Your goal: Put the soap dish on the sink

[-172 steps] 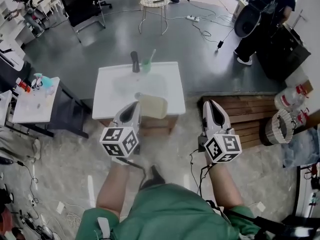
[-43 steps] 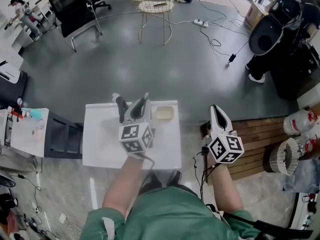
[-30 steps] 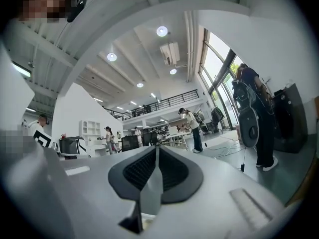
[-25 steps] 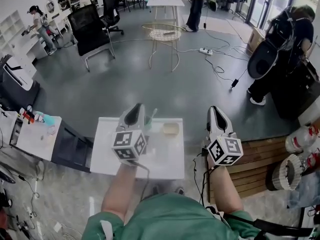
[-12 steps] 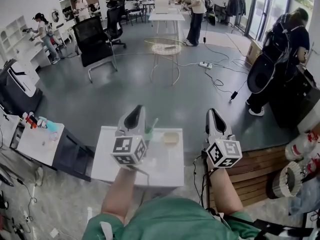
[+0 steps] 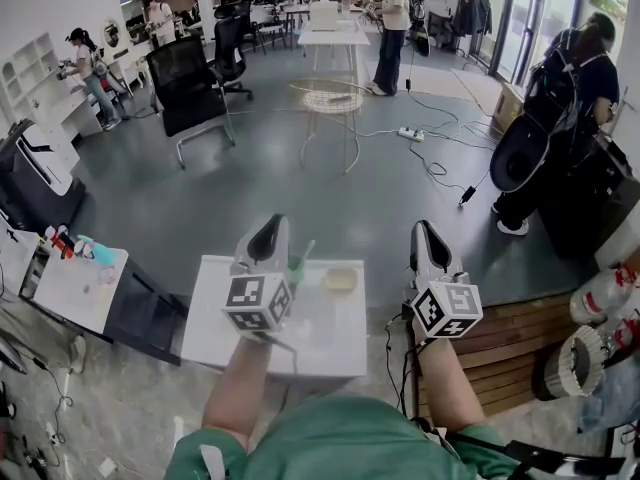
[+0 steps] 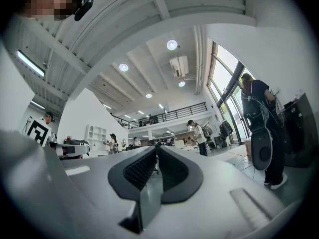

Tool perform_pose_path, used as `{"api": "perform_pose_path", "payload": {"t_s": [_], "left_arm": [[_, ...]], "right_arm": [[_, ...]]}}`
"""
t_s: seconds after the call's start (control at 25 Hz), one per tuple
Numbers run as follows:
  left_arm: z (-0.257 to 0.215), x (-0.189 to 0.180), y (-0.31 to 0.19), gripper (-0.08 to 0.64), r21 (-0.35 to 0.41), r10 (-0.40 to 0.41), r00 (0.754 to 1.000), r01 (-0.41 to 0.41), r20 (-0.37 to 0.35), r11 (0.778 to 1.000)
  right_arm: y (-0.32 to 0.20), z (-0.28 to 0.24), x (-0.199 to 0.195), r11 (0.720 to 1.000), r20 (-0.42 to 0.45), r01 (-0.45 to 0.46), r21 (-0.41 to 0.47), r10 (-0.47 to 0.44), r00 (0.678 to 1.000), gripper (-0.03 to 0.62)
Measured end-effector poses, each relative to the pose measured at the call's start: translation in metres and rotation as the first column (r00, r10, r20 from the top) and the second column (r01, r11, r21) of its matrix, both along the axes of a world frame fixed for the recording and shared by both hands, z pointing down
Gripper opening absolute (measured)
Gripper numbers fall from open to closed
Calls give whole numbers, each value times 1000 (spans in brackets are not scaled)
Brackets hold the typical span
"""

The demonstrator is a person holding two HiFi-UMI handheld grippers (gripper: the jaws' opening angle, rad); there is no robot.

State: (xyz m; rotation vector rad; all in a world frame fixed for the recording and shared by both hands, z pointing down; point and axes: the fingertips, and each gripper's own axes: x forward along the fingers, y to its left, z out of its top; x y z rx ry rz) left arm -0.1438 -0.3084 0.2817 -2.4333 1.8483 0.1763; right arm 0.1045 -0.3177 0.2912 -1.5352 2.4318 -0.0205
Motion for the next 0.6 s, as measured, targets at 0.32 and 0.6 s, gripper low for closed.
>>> {"api": "perform_pose_path", "payload": {"t_s": [0.32,0.6], "left_arm": [[1,-1,-4,20,-6,1,1000,-1,-12,1000],[5,-1,-8,20,-16,1,1000,-1,-12,1000]], "right_arm": [[-5,2,-2,1000,-6,6,-3,-6,1000,20],[-8,5,-4,1000,-8,11,-7,-11,1000,20]]}}
